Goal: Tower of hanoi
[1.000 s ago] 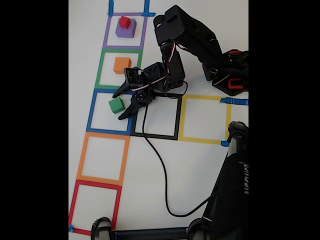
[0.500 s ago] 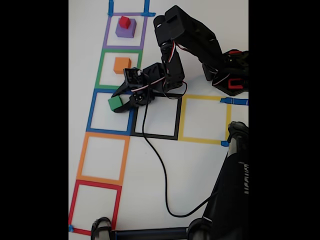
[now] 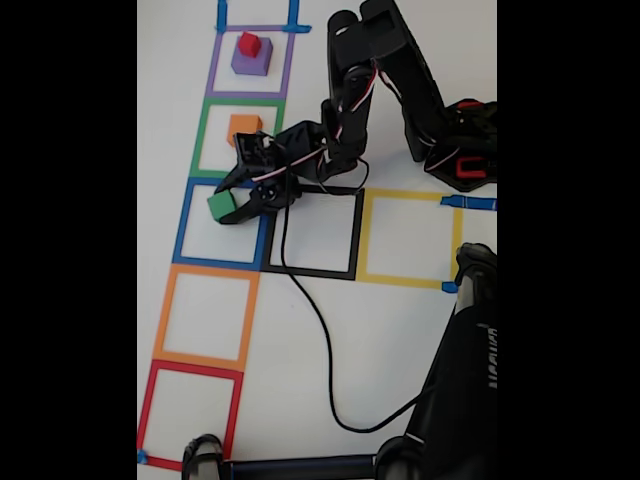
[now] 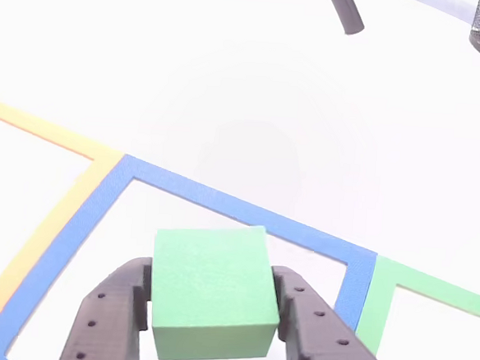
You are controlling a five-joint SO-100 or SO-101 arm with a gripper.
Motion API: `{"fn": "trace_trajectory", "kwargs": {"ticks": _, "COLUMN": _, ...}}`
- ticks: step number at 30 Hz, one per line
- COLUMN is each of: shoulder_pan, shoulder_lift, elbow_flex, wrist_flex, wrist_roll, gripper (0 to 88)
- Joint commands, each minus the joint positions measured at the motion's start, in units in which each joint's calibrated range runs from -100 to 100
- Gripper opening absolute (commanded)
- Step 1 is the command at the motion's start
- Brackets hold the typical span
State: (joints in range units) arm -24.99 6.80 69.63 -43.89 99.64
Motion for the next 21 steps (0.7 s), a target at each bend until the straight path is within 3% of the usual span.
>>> {"fn": "trace_trajectory", "kwargs": {"ticks": 1, "shoulder_pan": 0.6, "shoulder_lift": -17.0, "elbow_flex": 0.7, "wrist_flex": 14.8, "wrist_roll": 0.4, "gripper": 5.9}}
{"fn": "trace_trajectory", "kwargs": {"ticks": 12, "shoulder_pan": 12.6, "shoulder_lift": -49.9, "elbow_flex": 1.5, "wrist_flex": 56.0, "wrist_roll": 0.4, "gripper": 5.5}}
{"fn": "trace_trajectory", "kwargs": {"ticks": 21, "shoulder_pan": 19.4, "shoulder_lift": -63.5, "elbow_flex": -22.7, "wrist_flex": 96.9, "wrist_roll": 0.4, "gripper": 5.2}}
